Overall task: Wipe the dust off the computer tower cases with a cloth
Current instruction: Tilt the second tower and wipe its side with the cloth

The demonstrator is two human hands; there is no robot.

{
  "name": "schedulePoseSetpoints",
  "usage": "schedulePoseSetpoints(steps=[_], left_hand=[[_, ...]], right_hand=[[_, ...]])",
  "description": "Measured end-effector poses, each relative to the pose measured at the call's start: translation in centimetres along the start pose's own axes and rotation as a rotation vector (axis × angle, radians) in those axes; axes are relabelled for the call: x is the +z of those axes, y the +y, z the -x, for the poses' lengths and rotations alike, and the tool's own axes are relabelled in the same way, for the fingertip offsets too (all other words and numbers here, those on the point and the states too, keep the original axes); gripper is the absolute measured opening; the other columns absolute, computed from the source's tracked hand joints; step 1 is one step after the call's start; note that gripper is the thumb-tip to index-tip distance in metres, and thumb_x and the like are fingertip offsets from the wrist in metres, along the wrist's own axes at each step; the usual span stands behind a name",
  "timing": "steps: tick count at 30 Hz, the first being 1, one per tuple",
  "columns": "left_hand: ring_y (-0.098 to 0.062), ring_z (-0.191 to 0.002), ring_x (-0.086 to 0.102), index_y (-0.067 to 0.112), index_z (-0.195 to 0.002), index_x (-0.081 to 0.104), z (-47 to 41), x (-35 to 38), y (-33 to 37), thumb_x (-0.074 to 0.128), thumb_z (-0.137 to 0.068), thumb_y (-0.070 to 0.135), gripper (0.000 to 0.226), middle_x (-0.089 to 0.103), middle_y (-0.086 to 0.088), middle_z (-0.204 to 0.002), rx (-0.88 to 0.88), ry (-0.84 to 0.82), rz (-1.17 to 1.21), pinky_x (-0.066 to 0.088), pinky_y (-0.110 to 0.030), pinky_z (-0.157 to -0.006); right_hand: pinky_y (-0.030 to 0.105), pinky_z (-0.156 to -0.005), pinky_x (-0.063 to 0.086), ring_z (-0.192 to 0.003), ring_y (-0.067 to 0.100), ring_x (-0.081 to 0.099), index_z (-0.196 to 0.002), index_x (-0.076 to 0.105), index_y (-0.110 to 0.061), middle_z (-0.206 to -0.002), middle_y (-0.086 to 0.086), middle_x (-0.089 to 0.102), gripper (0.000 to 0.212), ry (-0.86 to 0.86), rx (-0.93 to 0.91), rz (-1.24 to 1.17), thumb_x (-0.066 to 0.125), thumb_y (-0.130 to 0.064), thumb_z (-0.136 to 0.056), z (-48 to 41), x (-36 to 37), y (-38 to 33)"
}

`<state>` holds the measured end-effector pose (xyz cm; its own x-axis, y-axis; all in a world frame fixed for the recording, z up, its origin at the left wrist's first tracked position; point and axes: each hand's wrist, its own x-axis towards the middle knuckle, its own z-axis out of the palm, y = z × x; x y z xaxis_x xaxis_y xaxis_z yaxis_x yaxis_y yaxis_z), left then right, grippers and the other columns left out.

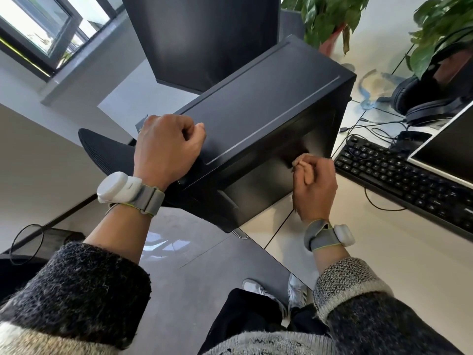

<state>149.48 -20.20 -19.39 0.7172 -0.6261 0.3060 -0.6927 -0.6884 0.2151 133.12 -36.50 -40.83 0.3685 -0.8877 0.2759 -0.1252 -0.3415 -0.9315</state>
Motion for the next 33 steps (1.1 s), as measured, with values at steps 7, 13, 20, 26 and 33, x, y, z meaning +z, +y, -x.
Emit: schedulePoseSetpoints(steps=[7, 13, 20, 26, 33], left_hand=[[-0.014, -0.049, 0.041, 0.015, -0.051, 0.041, 0.1, 0.1, 0.1, 0.059, -0.094, 0.03, 0.049, 0.034, 0.004, -0.045, 0.0, 0.001, 0.007, 0.03, -0.028, -0.054], [-0.014, -0.048, 0.042, 0.015, -0.051, 0.045, 0.1, 0.2, 0.1, 0.059, -0.095, 0.029, 0.048, 0.038, 0.004, -0.047, -0.001, -0.002, 0.01, 0.031, -0.025, -0.052], [-0.015, -0.049, 0.044, 0.014, -0.053, 0.049, 0.1, 0.2, 0.0, 0.059, -0.095, 0.031, 0.047, 0.041, 0.001, -0.048, 0.009, 0.002, 0.014, 0.033, -0.026, -0.052], [-0.014, -0.047, 0.04, 0.017, -0.05, 0.039, 0.0, 0.1, 0.0, 0.057, -0.094, 0.03, 0.05, 0.033, 0.005, -0.045, 0.012, -0.002, 0.007, 0.031, -0.024, -0.053], [-0.011, -0.046, 0.038, 0.02, -0.05, 0.039, 0.1, 0.1, 0.1, 0.059, -0.095, 0.029, 0.051, 0.033, 0.008, -0.046, 0.016, 0.015, 0.02, 0.031, -0.022, -0.055]], right_hand=[[0.033, -0.085, 0.05, -0.097, 0.026, 0.067, -0.088, 0.064, -0.028, -0.098, -0.003, 0.071, 0.015, -0.185, 0.23, 0.152, 0.067, -0.014, -0.092, 0.3, -0.7, 2.9], [0.023, -0.09, 0.049, -0.1, 0.016, 0.064, -0.105, 0.063, -0.018, -0.107, 0.003, 0.066, 0.015, -0.033, 0.078, -0.063, 0.069, -0.008, -0.097, 0.3, 0.1, -0.6], [0.037, -0.086, 0.055, -0.091, 0.018, 0.066, -0.094, 0.065, -0.025, -0.095, -0.005, 0.072, 0.004, -0.251, 0.347, 0.068, 0.063, -0.022, -0.094, 2.5, 0.6, 2.8], [0.019, -0.088, 0.049, -0.093, 0.008, 0.062, -0.099, 0.061, -0.023, -0.099, -0.006, 0.067, 0.022, -0.034, 0.231, -0.073, 0.066, -0.002, -0.094, 1.9, 1.0, 0.2], [0.036, -0.089, 0.057, -0.09, 0.01, 0.069, -0.092, 0.071, -0.027, -0.094, -0.007, 0.075, 0.006, -0.121, 0.386, -0.037, 0.069, -0.022, -0.091, 1.2, -0.2, 1.7]])
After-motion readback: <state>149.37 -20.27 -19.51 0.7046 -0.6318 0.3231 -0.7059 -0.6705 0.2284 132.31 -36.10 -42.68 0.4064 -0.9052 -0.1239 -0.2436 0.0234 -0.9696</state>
